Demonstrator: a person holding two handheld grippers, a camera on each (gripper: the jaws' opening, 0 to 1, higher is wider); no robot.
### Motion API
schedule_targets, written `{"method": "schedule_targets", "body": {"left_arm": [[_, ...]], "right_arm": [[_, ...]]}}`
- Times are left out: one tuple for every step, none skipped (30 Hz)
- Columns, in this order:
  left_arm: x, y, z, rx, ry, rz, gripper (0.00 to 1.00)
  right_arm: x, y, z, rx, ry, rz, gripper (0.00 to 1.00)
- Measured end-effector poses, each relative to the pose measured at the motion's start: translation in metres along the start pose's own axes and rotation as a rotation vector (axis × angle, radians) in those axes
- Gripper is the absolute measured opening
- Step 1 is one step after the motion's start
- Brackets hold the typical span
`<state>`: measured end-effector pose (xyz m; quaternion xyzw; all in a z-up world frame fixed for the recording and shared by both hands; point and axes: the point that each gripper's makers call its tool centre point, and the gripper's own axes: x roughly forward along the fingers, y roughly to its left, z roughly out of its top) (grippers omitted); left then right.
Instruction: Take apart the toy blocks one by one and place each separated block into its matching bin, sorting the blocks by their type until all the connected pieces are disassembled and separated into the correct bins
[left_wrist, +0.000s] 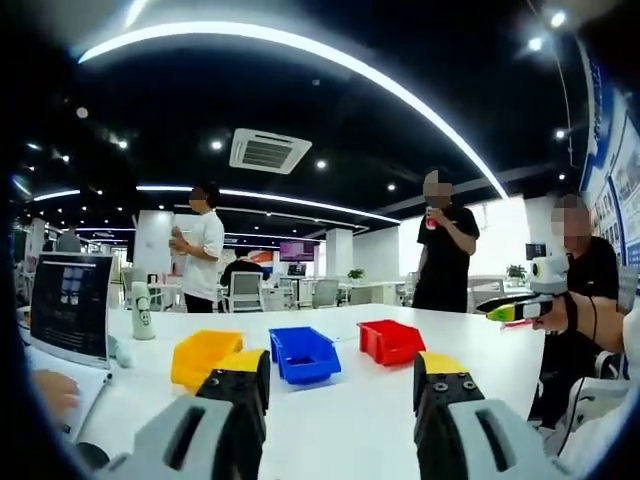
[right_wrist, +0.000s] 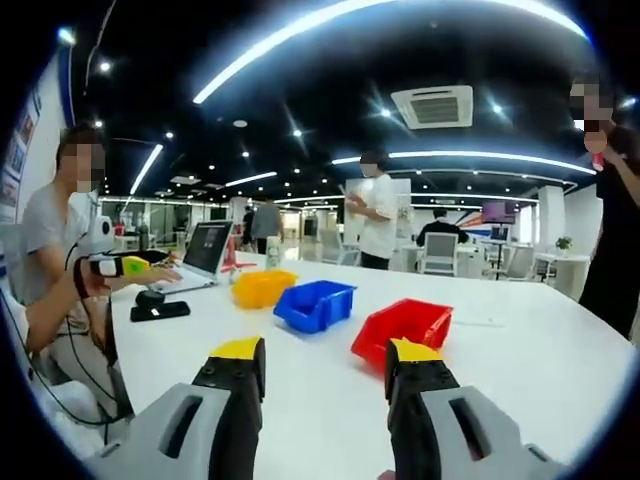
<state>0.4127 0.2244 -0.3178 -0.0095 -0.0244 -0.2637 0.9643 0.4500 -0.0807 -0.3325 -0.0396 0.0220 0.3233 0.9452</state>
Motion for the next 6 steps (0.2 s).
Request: {"method": "schedule_targets", "body": {"left_arm": [[0.0, 0.0, 0.0, 0.0, 0.0, 0.0, 0.58], [0.0001, -0.0001, 0.0, 0.001, 0.0, -0.001, 0.58], [0.0003, -0.0002, -0.0002, 0.0, 0.0, -0.001, 0.58], [0.0004, -0.0004, -0.0003, 0.0, 0.0, -0.001, 0.58], [0.0006, -0.0007, -0.0003, 0.0, -0.001, -0.002, 0.58], [0.0008, -0.0008, -0.0002, 0.0, -0.001, -0.003, 0.58]], "right_arm": [[0.0001, 0.0008, 0.0008, 0.01, -0.007, 0.003, 0.49], [0.0, 0.0015, 0.0008, 0.018, -0.008, 0.007, 0.49], [0.0, 0.0018, 0.0007, 0.021, -0.009, 0.008, 0.49], [0.0002, 0.0025, 0.0008, 0.025, -0.01, 0.01, 0.49], [0.0003, 0.0026, 0.0008, 0.025, -0.01, 0.01, 0.49], [0.0002, 0.0024, 0.0005, 0.022, -0.009, 0.009, 0.49]]}}
